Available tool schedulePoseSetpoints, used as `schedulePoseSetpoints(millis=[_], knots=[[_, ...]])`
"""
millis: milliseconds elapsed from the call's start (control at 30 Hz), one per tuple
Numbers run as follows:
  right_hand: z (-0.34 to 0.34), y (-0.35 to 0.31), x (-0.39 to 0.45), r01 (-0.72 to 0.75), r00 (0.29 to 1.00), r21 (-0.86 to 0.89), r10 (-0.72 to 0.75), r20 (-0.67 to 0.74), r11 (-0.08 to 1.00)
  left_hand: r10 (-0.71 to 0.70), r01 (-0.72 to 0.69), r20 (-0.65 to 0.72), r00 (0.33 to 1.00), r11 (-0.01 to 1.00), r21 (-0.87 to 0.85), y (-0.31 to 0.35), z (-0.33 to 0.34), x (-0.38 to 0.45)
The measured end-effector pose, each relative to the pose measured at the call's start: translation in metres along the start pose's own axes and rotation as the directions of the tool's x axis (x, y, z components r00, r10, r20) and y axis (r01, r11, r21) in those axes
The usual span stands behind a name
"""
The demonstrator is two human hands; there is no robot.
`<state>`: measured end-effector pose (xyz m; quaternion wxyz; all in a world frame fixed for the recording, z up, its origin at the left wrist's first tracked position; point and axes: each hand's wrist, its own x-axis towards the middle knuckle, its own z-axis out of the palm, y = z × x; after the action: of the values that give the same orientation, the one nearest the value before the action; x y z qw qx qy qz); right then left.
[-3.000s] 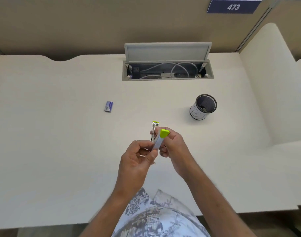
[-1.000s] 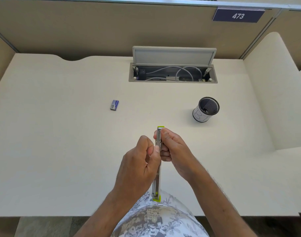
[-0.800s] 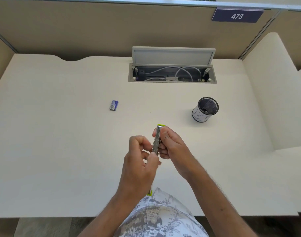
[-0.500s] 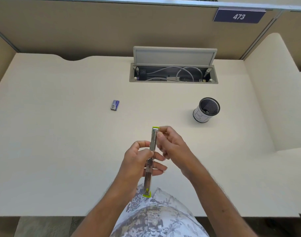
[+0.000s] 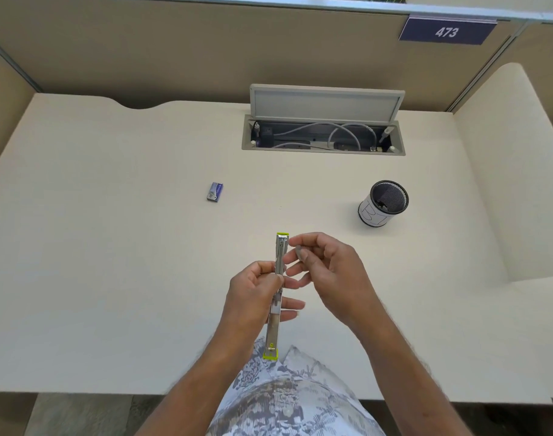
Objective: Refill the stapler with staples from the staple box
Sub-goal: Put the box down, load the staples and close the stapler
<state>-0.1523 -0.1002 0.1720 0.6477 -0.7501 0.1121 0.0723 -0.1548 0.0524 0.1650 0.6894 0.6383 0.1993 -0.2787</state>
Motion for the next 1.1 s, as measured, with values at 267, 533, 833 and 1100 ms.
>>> schedulePoseSetpoints(millis=[267, 533, 833, 1100], knots=[[0.006, -0.002, -0.004, 0.021, 0.998, -0.07, -0.025, -0.059, 0.997, 0.015, -0.015, -0.01, 1.0, 1.0, 0.001, -0.001, 0.001, 0.003], [0.01, -0.004, -0.006, 0.1, 0.983, -0.056, -0.107, -0.148, 0.993, 0.018, -0.018, -0.01, 1.0, 1.0, -0.007, 0.005, 0.005, 0.003], [0.021, 0.011, -0.005, 0.298, 0.905, -0.479, -0.403, -0.133, 0.826, 0.026, -0.025, -0.01, 1.0, 0.999, 0.035, 0.012, 0.011, -0.003], [0.016, 0.015, -0.009, 0.384, 0.884, -0.565, -0.468, -0.005, 0.73, 0.063, -0.063, -0.021, 0.998, 0.998, 0.027, 0.009, 0.006, -0.001]])
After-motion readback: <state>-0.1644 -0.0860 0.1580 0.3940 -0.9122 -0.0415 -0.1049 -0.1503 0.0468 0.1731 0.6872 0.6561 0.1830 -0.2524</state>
